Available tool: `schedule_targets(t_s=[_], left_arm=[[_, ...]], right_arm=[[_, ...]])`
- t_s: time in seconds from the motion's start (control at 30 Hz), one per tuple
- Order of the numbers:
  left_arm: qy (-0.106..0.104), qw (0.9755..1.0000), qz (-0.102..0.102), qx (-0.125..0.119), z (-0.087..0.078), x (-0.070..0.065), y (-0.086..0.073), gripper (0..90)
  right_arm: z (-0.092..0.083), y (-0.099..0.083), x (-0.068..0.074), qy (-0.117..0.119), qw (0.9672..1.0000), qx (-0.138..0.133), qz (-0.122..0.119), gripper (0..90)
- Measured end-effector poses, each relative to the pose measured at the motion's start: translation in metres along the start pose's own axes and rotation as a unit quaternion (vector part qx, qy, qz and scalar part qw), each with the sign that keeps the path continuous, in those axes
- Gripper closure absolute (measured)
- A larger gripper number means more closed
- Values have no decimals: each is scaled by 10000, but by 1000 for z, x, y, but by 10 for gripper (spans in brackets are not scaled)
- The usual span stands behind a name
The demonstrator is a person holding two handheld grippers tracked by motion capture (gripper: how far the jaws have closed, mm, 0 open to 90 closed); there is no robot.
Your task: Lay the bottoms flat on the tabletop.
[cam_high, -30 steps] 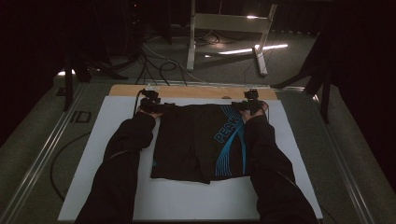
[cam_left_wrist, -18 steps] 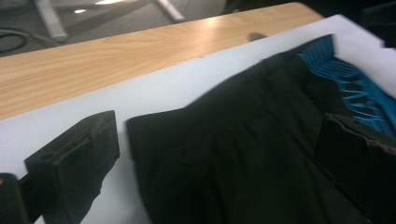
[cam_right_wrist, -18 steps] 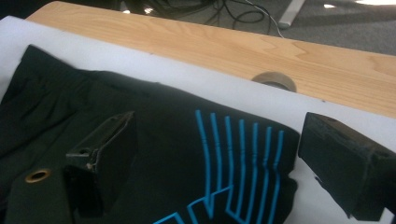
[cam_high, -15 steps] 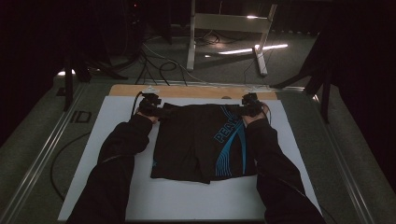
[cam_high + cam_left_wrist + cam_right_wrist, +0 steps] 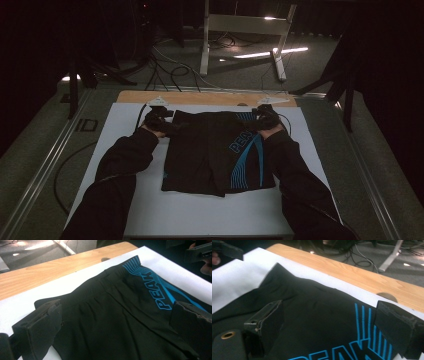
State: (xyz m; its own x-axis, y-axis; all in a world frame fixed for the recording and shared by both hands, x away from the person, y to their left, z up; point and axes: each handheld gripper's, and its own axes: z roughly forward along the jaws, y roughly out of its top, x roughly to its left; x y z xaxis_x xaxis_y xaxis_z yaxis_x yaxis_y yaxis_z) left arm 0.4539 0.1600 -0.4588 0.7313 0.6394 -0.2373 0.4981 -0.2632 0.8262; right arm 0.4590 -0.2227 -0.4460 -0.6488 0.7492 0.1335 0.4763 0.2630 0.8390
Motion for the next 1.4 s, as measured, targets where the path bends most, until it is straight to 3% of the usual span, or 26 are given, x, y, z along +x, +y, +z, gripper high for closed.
schedule_targets(t_s=[0.27, 0.73, 1.1, 1.4], left_arm=[[-231, 9996, 136, -26, -18, -14, -6, 0], [-603, 9980, 203, -47, -39, -35, -33, 0], [-731, 9967, 336, 82, -49, -53, -58, 0], [-818, 9961, 295, 165, -59, -65, -83, 0]], right_arm=[[-10, -5, 18, 236, 9994, -59, -235, 99], [-29, -31, 50, 600, 9968, -24, -534, 99], [-40, -59, 66, 884, 9941, 117, -623, 97], [-52, -80, 77, 1013, 9920, 223, -718, 97]])
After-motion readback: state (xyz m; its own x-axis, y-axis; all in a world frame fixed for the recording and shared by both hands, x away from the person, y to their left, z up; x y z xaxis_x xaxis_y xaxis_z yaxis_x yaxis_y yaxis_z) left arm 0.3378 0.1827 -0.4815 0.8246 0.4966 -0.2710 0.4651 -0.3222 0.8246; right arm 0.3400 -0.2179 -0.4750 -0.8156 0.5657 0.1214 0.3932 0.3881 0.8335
